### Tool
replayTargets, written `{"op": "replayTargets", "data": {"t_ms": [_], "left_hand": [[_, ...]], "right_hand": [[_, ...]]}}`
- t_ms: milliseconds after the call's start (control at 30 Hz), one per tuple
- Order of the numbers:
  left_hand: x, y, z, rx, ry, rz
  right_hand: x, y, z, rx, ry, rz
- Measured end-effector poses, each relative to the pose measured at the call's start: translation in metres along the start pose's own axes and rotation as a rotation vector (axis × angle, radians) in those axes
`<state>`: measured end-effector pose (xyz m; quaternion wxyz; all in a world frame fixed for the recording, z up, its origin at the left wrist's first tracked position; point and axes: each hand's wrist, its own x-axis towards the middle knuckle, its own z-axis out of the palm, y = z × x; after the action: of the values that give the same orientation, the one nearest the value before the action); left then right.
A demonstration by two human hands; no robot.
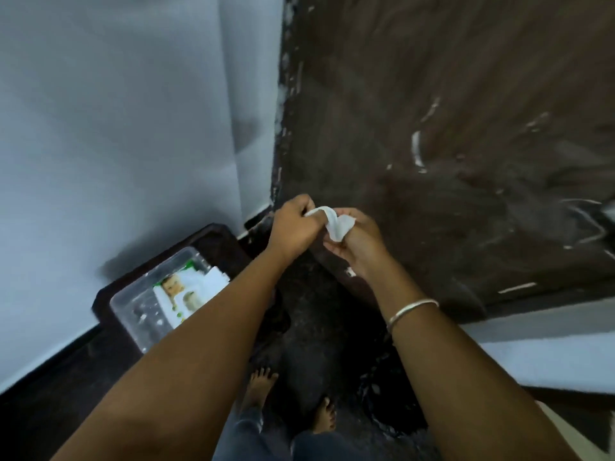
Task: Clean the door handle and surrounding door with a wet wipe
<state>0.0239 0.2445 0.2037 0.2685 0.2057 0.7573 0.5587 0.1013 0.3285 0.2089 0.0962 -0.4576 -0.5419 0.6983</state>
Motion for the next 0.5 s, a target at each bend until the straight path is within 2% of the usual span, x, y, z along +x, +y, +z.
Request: {"op": "replayTargets", "data": {"t_ms": [100, 200, 300, 367, 500], "left_hand": [[0.000, 0.031, 0.029, 0.045, -0.066, 0.089], [-0.002, 0.055, 0.054, 0.145, -0.176, 0.179], [-0.008, 0.079, 0.074, 0.253, -0.284, 0.283], [-0.014, 0.093, 0.086, 0.307, -0.334, 0.352], [-0.021, 0.118, 0.102, 0.293, -0.385, 0.416]], "right_hand": [[-0.023, -0.020, -0.038, 0.020, 0.112, -0.099], [-0.051, -0.038, -0.073, 0.069, 0.095, -0.157], [-0.076, -0.043, -0.101, -0.101, 0.142, -0.278], [-0.085, -0.045, -0.116, -0.207, 0.254, -0.369], [-0.104, -0.055, -0.144, -0.272, 0.440, -0.387]]}}
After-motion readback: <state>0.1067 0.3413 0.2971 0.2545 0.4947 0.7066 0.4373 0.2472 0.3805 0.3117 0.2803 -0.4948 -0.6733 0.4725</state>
